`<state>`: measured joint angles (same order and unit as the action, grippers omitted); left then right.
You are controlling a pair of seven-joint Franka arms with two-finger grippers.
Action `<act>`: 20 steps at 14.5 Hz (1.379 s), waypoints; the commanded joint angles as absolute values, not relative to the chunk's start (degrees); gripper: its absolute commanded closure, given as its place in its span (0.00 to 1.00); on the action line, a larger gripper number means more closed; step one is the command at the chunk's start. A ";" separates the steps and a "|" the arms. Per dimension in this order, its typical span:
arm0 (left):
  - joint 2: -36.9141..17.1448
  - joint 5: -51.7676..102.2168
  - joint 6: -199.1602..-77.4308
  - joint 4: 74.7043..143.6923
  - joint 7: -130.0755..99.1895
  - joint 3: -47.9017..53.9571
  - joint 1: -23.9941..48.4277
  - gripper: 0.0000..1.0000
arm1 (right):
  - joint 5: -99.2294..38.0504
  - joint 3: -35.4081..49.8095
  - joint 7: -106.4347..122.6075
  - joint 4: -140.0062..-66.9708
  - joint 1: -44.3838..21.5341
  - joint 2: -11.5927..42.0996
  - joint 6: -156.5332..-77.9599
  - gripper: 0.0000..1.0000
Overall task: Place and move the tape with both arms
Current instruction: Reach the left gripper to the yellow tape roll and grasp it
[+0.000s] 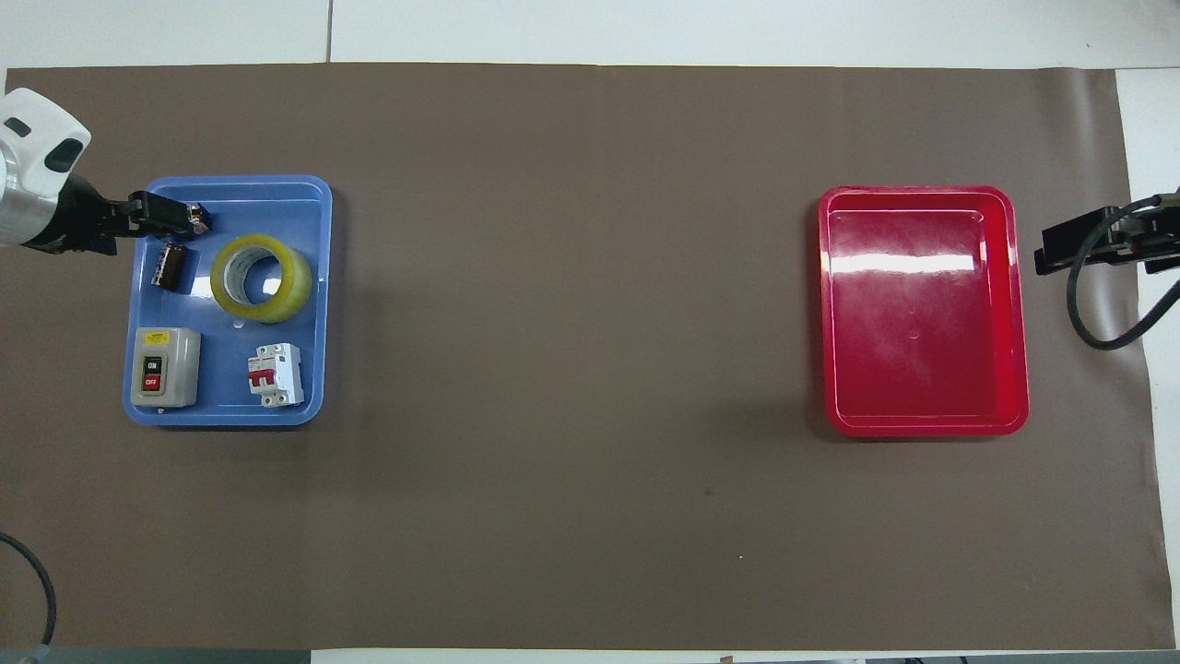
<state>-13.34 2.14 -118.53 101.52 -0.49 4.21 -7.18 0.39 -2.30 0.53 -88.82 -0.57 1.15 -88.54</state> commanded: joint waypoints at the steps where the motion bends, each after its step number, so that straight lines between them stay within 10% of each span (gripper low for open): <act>1: -12.65 2.55 -128.29 109.75 -0.53 4.31 -7.91 0.00 | 0.18 -2.11 1.32 -89.56 -0.35 0.35 -88.42 0.00; 12: -13.36 2.55 -135.26 118.21 -1.05 4.31 -7.21 0.40 | 0.18 -2.11 1.32 -89.56 -0.26 0.35 -88.42 0.00; 16: -13.80 2.55 -135.00 117.95 -0.97 4.31 -7.12 0.99 | 0.18 -2.11 1.32 -89.56 -0.26 0.35 -88.42 0.00; 20: -16.42 2.46 -123.81 106.93 -1.05 4.31 -5.02 1.00 | 0.18 -2.20 1.32 -89.56 -0.26 0.35 -88.42 0.00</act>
<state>-14.65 2.13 -131.83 115.10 -0.64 4.75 -6.81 0.39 -2.30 0.53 -88.82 -0.57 1.15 -88.54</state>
